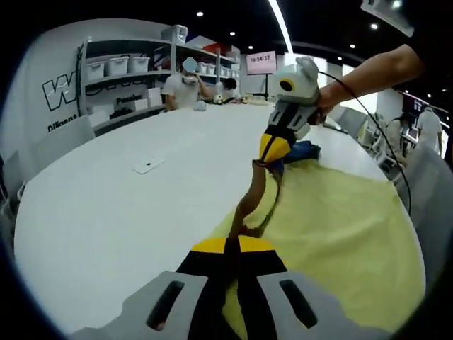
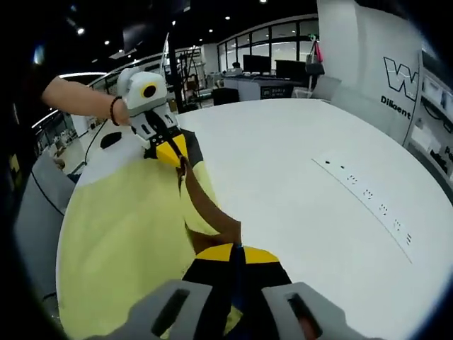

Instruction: Fold the garment on the visible template until the final outline fits inside the template.

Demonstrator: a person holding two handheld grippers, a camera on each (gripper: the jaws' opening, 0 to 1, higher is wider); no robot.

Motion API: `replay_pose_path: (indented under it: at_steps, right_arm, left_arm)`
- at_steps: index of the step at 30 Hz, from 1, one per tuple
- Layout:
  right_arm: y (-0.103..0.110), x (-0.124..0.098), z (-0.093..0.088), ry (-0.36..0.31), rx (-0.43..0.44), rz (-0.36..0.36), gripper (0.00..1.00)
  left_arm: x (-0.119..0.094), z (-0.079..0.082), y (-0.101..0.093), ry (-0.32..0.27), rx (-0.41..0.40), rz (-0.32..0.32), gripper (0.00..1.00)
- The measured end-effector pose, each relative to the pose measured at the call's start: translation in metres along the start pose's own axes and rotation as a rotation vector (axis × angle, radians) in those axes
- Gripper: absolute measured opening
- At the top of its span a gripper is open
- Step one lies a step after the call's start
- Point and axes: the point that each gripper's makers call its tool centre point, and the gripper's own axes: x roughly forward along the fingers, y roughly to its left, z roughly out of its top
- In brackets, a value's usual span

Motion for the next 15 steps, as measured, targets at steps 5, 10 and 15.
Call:
replay_pose_path:
  at_steps: [5,10,15]
  right_arm:
    - [-0.027,-0.004,0.007,0.014,-0.041,-0.116,0.0]
    - [-0.036,0.0,0.017,-0.004,-0.041,-0.168,0.0]
    - [-0.051,0.0,0.024,-0.018,-0.029,-0.236,0.0]
  left_arm:
    - [0.008,0.016,0.02,0.029,0.118,0.079,0.0]
    - [0.015,0.035,0.045,0.04,0.225,0.163,0.0]
    - [0.023,0.039,0.058,0.083,0.273,0.201,0.0]
